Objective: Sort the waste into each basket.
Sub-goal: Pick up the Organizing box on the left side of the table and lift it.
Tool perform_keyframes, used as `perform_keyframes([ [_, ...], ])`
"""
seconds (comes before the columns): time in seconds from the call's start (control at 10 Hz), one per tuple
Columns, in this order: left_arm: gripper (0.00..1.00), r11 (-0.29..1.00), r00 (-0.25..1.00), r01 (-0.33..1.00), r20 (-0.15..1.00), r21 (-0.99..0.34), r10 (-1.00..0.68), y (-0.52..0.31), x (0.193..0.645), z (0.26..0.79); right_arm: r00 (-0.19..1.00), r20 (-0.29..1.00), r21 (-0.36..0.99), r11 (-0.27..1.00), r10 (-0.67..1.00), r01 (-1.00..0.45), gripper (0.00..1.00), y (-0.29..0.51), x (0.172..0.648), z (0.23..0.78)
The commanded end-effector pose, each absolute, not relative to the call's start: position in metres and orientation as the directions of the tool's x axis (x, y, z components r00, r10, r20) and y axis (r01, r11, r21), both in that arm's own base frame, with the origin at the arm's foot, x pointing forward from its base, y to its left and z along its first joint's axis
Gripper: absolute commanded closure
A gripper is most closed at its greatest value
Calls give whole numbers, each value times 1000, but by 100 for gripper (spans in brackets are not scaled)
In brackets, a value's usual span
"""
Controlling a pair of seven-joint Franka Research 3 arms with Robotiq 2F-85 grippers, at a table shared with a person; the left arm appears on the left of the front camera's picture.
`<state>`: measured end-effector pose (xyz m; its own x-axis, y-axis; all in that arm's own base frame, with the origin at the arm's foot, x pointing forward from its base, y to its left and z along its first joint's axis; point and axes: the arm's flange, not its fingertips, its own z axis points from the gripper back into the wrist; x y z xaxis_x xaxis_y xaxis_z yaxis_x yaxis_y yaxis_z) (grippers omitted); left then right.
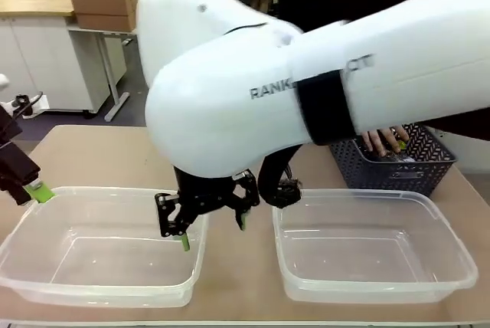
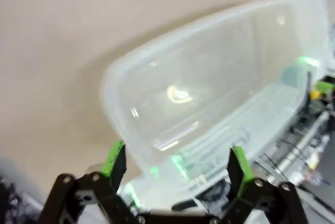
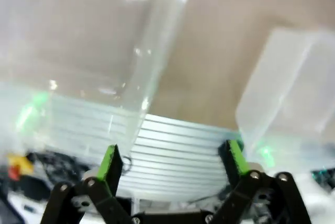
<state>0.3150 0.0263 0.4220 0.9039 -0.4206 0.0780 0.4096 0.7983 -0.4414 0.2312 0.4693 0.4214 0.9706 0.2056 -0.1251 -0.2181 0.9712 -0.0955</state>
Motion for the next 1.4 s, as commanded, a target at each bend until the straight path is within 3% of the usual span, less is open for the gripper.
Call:
perform_keyframes([
  [0.0, 0, 905, 949, 293, -19, -309, -314, 22, 291, 376, 992, -123, -90, 995, 41, -52, 0, 495, 239, 410],
  [0.3, 0, 915, 952, 269, -64, -302, -300, 11, 289, 336, 997, -76, -22, 999, 31, -33, 0, 498, 245, 378],
  [0.6, 0, 891, 933, 317, -64, -326, -355, 0, 287, 325, 983, -17, -34, 983, 181, -181, 0, 489, 245, 366],
  [0.8, 0, 895, 930, 318, -77, -313, -358, -2, 286, 323, 983, 4, -39, 983, 182, -182, 0, 485, 248, 366],
  [0.9, 12, 896, 930, 317, -84, -311, -358, -2, 286, 322, 978, -22, -33, 978, 207, -208, 0, 482, 250, 363],
  [1.0, 59, 905, 934, 297, -104, -304, -342, -1, 286, 321, 971, -35, -20, 971, 237, -238, 58, 481, 247, 359],
  [1.1, 72, 908, 934, 291, -116, -302, -338, -1, 285, 321, 973, -36, -13, 973, 229, -230, 59, 480, 248, 357],
  [1.2, 100, 912, 938, 281, -117, -299, -327, -2, 284, 322, 976, -29, -20, 976, 217, -217, 100, 479, 248, 357],
  [1.3, 100, 921, 944, 264, -121, -288, -308, -1, 282, 323, 977, -22, -22, 976, 214, -215, 64, 479, 248, 358],
])
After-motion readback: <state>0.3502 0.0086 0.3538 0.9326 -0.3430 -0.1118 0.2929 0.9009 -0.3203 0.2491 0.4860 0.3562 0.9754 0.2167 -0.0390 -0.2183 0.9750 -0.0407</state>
